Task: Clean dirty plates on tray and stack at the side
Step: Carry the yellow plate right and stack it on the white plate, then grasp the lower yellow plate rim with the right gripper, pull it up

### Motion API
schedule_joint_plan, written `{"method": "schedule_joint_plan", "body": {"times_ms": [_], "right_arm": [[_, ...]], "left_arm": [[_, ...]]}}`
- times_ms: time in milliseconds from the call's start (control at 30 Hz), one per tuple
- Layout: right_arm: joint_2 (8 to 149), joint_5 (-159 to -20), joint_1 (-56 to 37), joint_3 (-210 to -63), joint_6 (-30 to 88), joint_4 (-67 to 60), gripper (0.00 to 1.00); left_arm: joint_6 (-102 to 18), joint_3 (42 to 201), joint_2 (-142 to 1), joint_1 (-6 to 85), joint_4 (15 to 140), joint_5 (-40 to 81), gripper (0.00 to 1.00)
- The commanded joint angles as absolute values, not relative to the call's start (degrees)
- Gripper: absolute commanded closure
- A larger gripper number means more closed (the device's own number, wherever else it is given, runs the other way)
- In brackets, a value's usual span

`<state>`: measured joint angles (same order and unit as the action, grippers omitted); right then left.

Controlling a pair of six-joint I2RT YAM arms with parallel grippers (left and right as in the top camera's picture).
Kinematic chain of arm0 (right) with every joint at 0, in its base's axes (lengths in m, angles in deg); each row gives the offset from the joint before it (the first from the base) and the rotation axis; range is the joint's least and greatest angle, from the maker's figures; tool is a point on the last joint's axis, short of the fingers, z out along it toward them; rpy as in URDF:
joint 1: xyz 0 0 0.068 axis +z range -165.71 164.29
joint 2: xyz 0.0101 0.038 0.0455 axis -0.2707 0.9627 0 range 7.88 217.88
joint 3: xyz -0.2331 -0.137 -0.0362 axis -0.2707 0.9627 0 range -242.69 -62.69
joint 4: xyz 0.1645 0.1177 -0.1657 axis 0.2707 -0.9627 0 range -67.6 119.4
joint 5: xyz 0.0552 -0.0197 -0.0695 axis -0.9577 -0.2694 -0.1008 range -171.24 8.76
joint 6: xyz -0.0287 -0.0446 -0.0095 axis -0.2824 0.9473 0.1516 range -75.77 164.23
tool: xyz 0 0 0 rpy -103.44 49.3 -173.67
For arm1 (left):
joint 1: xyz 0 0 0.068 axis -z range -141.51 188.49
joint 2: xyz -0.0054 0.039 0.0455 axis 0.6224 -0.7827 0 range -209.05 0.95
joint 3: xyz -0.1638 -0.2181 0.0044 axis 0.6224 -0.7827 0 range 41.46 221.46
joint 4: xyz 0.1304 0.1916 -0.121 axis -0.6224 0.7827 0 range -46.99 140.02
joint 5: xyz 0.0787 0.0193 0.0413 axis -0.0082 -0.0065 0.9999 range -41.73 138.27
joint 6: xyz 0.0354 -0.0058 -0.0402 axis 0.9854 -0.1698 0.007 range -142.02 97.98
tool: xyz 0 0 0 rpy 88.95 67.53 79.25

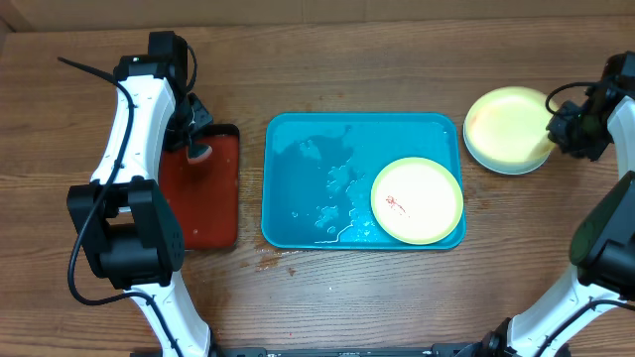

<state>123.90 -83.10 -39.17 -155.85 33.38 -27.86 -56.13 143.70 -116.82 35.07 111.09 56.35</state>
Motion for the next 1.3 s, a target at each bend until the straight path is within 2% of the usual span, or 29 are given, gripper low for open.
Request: {"method": "schedule_joint_plan", "body": {"times_ms": [0,133,233,433,567,633,867,1267], "right_arm": [[124.0,-82.4,-38.9,-155.5,32.9,-27.6,0.45],[123.8,-84.7,-38.6,-156.7,33.1,-30.9,0.44],[122.3,-91.7,-37.8,-157.7,36.2,-33.2,0.47],[118.4,-108.0,-30.9,-157.7,55.7,-35.9,0.46],[118.7,-105.8,-23.2,-156.3,68.9,-36.6,0.39],[119.1,-103.2,-19.5,-155.1,73.1,-36.1,0.39],[119.1,-92.5,-11.5,-148.3,73.7,-29.0,0.38],[119.1,-91.3,-11.3,-140.8,75.9,-25.1,0.38]], "left_arm": [[-55.2,143.5,-116.5,35.2,111.1,55.7,0.96],[-55.2,143.5,-116.5,35.2,111.1,55.7,0.96],[-55.2,143.5,-116.5,35.2,111.0,55.7,0.96],[-55.2,143.5,-116.5,35.2,110.7,55.7,0.96],[-55.2,143.5,-116.5,35.2,110.5,55.7,0.96],[-54.7,143.5,-116.5,35.2,110.6,55.7,0.96],[-54.1,143.5,-116.5,35.2,110.6,55.7,0.96],[-54.1,143.5,-116.5,35.2,110.4,55.7,0.96]]}}
